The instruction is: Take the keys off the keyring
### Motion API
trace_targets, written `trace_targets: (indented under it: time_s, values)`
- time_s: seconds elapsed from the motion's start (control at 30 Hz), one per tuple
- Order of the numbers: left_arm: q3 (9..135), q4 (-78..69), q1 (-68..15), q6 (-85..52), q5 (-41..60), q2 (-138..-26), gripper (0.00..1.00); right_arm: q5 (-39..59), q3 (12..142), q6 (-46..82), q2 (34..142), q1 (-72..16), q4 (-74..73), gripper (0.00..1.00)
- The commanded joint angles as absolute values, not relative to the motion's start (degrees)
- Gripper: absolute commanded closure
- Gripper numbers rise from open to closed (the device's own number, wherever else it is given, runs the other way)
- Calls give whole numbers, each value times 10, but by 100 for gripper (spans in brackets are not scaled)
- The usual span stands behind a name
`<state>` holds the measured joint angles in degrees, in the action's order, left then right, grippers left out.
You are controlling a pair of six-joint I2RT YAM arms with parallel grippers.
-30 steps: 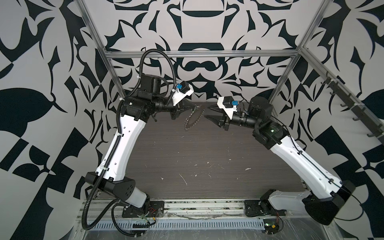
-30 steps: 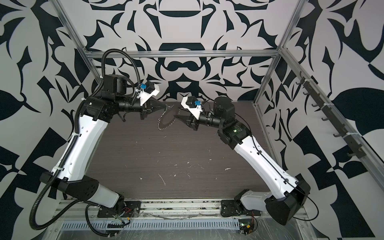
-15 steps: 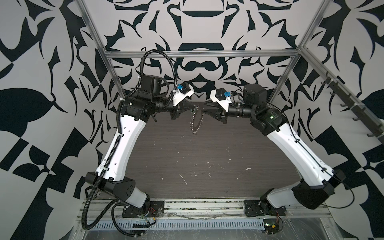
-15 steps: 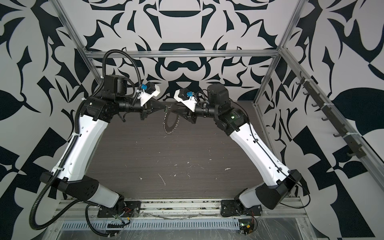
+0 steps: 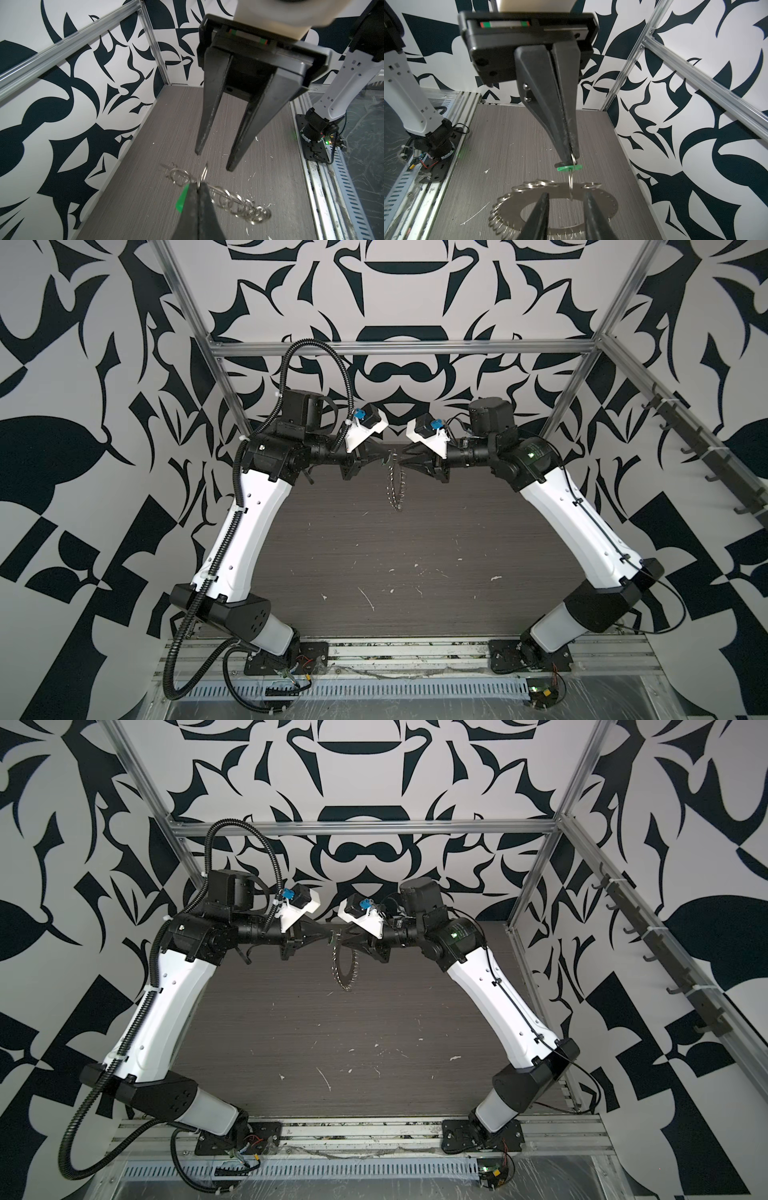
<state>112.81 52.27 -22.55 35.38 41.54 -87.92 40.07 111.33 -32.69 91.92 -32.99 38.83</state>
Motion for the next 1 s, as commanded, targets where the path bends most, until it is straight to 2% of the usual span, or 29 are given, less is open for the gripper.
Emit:
trace_targets:
  time_s: [0.0, 0.17, 0.23, 0.3, 0.47, 0.63, 0.97]
  values:
    - [1135, 526, -227, 355, 430, -871, 100, 413, 1143, -337, 920, -334, 395, 70]
    - [1134, 526, -229, 352, 427, -870, 100, 411, 1151, -340, 933, -338, 390, 78]
    - [1134, 526, -230, 351, 426, -868, 100, 412, 1158, -343, 938, -338, 396, 87]
    - [1135, 526, -230, 349, 424, -868, 100, 420, 1160, -344, 940, -338, 398, 100]
    - [1133, 527, -229, 346, 412, -867, 100, 431, 1130, -351, 919, -338, 368, 100]
    - [1131, 538, -226, 348, 397, -866, 100, 465, 999, -318, 841, -330, 206, 100]
    - [1120, 535, -223, 343, 394, -861, 100, 540, 907, -206, 784, -304, 19, 100]
